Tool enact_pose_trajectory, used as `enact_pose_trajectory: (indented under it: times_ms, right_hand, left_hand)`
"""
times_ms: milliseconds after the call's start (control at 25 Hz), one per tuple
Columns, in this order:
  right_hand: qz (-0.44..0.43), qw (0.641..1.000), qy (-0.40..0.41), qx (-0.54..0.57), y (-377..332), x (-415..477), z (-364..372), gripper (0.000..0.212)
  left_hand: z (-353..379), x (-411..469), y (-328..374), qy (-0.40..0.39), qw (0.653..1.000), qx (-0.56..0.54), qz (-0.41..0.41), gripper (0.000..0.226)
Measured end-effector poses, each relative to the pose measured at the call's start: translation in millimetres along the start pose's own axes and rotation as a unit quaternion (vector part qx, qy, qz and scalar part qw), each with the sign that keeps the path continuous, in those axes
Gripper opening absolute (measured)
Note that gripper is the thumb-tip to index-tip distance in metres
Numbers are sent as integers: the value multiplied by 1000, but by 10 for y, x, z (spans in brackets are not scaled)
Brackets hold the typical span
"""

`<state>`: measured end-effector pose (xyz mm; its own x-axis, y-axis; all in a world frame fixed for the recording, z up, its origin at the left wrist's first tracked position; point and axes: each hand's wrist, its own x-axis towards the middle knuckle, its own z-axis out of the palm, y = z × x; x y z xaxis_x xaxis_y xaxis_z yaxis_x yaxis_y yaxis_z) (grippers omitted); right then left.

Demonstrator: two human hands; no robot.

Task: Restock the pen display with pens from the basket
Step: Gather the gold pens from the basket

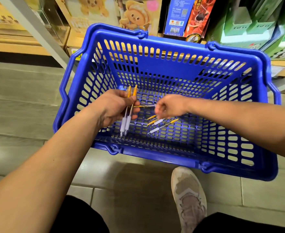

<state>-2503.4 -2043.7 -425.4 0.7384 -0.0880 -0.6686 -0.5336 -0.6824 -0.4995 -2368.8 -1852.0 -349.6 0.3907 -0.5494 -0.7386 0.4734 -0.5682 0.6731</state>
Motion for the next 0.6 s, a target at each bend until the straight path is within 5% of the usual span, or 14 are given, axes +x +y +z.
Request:
enact_pose_trajectory:
  times_ms: [120, 320, 440, 600]
  right_hand:
    - [23, 958, -42, -282, 355, -53, 189, 21]
    - [22, 929, -34, -368, 514, -19, 355, 8]
    - [-17, 968, -41, -247, 444, 18, 135, 7]
    - [-80, 990, 5, 115, 74, -94, -287, 11]
  left_hand:
    - [31, 11, 0, -4, 1000, -16, -8, 17]
    - [86, 68, 7, -16, 1000, -11, 5, 11]
    - [104, 90, 13, -25, 1000, -12, 12, 16]
    - [130, 100, 12, 1, 1000, -24, 13, 15]
